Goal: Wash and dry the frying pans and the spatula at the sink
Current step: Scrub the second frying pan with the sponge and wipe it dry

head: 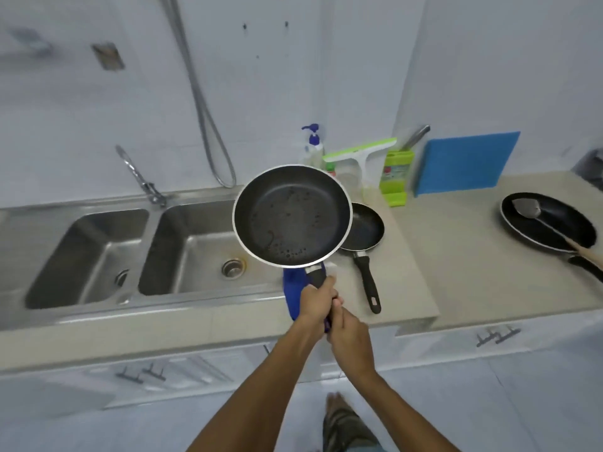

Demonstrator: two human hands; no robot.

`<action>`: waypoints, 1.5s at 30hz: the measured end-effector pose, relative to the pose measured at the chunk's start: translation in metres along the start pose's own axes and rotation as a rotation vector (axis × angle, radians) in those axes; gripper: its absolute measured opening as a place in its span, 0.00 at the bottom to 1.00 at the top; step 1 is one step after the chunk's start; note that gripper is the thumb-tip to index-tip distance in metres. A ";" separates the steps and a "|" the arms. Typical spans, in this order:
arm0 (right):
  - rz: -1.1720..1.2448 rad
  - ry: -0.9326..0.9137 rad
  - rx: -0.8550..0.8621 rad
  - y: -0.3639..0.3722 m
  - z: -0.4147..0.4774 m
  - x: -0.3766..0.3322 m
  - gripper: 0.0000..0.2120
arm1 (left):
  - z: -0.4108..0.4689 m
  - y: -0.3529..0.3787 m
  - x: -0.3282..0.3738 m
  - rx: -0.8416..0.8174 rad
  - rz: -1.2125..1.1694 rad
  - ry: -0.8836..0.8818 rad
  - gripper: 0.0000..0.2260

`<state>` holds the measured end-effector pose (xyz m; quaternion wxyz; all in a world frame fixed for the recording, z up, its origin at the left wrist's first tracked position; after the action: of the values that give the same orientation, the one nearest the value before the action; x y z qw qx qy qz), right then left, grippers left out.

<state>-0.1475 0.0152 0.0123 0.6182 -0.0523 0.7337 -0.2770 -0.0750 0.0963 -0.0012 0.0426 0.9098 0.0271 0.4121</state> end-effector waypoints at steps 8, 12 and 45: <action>0.145 0.123 -0.275 0.104 0.003 -0.038 0.28 | 0.013 -0.112 0.012 0.179 -0.051 0.044 0.22; 0.180 0.413 -0.433 0.151 0.022 -0.042 0.34 | 0.041 -0.153 0.020 0.249 -0.061 0.031 0.25; -0.476 0.381 -0.191 0.324 0.094 -0.085 0.40 | 0.282 -0.453 0.352 0.467 1.462 0.617 0.21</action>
<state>0.0464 0.2915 -0.0735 0.3797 -0.2277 0.8261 -0.3485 0.3627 0.5608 0.0318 -0.4358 0.5292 -0.4761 0.5508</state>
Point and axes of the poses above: each hand's wrist, its own z-axis towards the middle knuckle, its own y-axis out of the palm, x = y × z, the point moved 7 cm from there along z, towards the middle knuckle, and after that the axes turned 5 degrees about -y, right-handed, at the moved point
